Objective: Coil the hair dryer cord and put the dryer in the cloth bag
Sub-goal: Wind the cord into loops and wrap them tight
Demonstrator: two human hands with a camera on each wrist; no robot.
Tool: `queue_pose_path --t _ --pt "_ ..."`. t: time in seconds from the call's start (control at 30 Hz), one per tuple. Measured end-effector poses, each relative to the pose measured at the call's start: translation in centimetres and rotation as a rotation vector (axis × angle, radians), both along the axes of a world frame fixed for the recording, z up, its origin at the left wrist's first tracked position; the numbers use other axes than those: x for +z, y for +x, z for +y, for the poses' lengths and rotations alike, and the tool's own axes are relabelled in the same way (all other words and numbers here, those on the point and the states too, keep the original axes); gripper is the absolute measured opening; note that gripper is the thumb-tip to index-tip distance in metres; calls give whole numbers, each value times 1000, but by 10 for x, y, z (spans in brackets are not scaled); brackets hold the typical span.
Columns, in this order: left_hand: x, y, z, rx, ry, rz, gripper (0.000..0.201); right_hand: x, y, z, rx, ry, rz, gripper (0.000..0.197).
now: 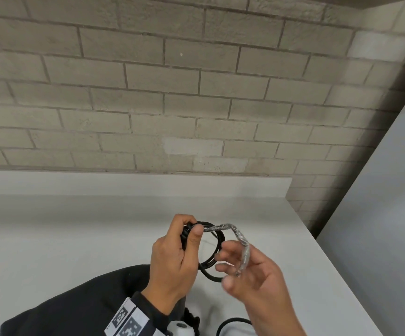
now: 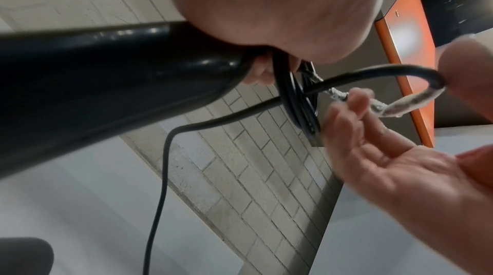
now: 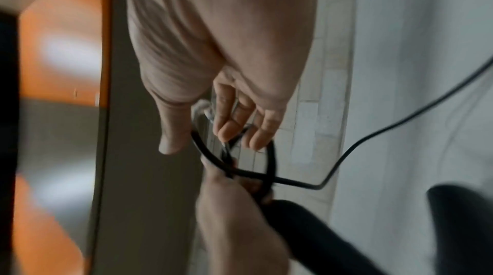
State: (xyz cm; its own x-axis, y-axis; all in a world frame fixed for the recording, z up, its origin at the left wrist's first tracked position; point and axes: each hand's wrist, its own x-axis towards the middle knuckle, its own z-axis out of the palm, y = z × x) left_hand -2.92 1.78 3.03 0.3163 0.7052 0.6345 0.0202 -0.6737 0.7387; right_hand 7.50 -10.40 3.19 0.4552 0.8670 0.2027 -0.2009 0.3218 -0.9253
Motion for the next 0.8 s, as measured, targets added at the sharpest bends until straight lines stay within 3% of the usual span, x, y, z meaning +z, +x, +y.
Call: queue_pose_path --t 0.07,0.13,0.2,0.27,0.43,0.5,0.57,0.63,0.7,0.8 --pt "1 0 0 -2 -7 7 38 -13 -8 2 -100 -39 -244 63" --pt "2 0 0 -8 -11 14 40 -23 -15 6 -205 -8 -487 41" --pt "2 0 -1 -17 -15 6 44 -26 -21 8 -292 35 -612 18" --pt "2 -1 0 -20 -14 -17 43 -23 -26 8 -303 64 -522 15" --pt "6 -8 9 16 -41 -64 42 1 -6 -8 -225 113 136 51" --pt "7 -12 17 40 -75 -94 38 10 14 -25 -243 55 233 62" --pt "6 -17 23 53 -110 -115 37 19 35 -43 -250 -121 59 50" --pt "5 -18 26 52 -125 -119 37 23 49 -54 -233 -247 -210 8" --pt "6 -17 25 42 -133 -120 38 15 62 -60 -281 -342 -480 14" --pt "7 -14 24 34 -139 -117 37 -3 71 -57 -506 -377 -612 32"
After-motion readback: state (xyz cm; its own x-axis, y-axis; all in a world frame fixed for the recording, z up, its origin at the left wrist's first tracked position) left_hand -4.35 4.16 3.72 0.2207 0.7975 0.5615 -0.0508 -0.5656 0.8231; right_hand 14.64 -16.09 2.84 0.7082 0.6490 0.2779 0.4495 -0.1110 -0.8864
